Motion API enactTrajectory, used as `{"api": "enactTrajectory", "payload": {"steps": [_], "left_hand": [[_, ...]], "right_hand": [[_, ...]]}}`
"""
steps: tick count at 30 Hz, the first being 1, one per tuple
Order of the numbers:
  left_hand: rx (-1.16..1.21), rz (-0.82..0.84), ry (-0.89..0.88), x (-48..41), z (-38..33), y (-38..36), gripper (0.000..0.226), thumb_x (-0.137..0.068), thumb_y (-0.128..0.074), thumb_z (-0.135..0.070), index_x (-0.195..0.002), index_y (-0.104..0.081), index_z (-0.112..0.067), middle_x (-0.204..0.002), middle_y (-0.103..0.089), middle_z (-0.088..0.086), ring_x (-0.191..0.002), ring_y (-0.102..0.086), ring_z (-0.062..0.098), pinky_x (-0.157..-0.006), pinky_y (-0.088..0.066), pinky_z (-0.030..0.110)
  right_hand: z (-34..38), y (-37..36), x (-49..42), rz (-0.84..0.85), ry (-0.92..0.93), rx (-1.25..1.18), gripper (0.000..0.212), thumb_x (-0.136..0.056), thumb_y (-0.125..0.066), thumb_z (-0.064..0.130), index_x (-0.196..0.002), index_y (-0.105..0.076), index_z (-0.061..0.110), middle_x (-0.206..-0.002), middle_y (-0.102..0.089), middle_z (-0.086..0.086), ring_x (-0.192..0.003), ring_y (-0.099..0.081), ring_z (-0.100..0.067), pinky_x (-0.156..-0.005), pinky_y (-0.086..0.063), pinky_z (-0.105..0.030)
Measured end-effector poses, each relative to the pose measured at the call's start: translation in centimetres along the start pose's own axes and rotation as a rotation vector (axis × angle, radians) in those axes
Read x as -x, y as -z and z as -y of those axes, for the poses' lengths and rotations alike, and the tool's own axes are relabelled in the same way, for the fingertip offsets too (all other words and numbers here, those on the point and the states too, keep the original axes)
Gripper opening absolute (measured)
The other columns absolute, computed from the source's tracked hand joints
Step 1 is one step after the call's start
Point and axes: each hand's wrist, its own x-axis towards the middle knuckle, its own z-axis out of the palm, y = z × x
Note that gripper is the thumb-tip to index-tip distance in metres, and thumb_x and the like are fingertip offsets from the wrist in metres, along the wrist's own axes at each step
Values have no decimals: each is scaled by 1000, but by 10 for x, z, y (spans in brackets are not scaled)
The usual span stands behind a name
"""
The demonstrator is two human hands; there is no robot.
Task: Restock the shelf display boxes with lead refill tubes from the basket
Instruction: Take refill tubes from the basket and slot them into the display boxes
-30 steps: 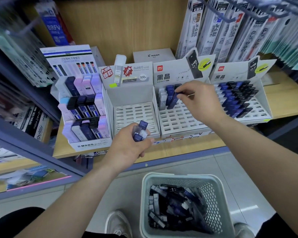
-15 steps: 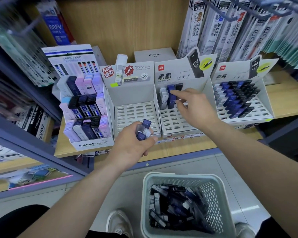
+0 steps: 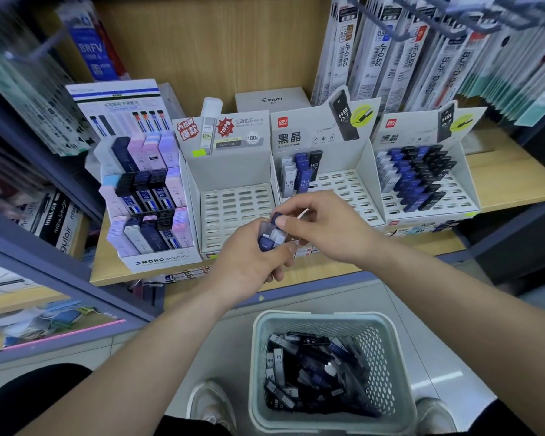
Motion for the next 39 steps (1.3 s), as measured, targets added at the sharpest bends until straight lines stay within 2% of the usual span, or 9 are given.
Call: {"api": "enactTrajectory", "payload": {"steps": [7,12,19,22,26,28,32,35,39], "left_hand": [[149,-49,2,0,-5,2,10,-98,-62,-11,-106,-57,-8,-82,-74,11,-58,-63,21,-48,-49,26],[136,-176,-30,-6,-6,8,5,-96,-63,-10,-95,-63,-15,-78,-71,8,-48,-59,17,-43,-44,24],[113,-262,-91,-10,-2,12,8,-92,-69,-11,-93,-64,-17,-48,-56,-9,-41,-50,9,-43,-43,20],[90,-245,-102,-10,0,9,9,-91,-70,-11,-95,-65,-18,-49,-57,-10,-41,-49,10,-43,-42,21],[90,-203,-84,-9,-1,7,14,-89,-74,-14,-99,-65,-18,-57,-57,-8,-43,-47,11,-44,-42,22],[84,-201,-71,-10,2,10,16,-87,-77,-20,-97,-65,-21,-68,-55,0,-46,-43,11,-47,-41,24],[59,-183,10,-10,13,17,20,-83,-80,-27,-96,-66,-23,-65,-51,-8,-48,-41,9,-52,-38,25],[44,-102,68,-7,21,17,23,-83,-80,-24,-99,-64,-19,-51,-47,-17,-43,-35,10,-46,-32,23],[35,-42,106,-7,29,18,23,-84,-80,-21,-99,-63,-21,-67,-57,-4,-49,-34,17,-50,-31,29]], "right_hand": [[-3,13,7,-99,-112,-209,8,-100,-57,10,-96,-63,13,-90,-67,-10,-68,-67,-14,-63,-57,-31],[-11,26,13,-199,-127,-246,16,-100,-54,4,-106,-63,15,-80,-68,-9,-67,-66,-17,-68,-60,-32],[-16,20,27,0,-181,-162,7,-90,-72,8,-86,-68,3,-69,-68,-9,-65,-65,-20,-69,-59,-36],[-15,9,29,84,-177,-197,13,-88,-73,5,-99,-66,7,-75,-69,-10,-65,-63,-19,-70,-58,-42],[-13,6,27,242,-136,-198,61,-88,-69,-5,-137,-51,25,-87,-63,-5,-61,-60,-13,-67,-57,-34],[-15,14,24,251,-126,-157,69,-89,-68,-5,-142,-45,33,-90,-60,-7,-63,-64,-15,-67,-58,-32],[-22,35,9,-16,-121,-93,47,-91,-67,0,-126,-58,31,-98,-62,-14,-75,-70,-37,-70,-62,-39],[-29,45,-7,-294,-89,-55,27,-93,-67,5,-108,-68,27,-94,-65,-6,-76,-70,-32,-72,-62,-42],[-36,48,-24,-455,-51,-7,26,-93,-68,11,-95,-68,37,-96,-71,0,-85,-70,-30,-76,-59,-49]]}}
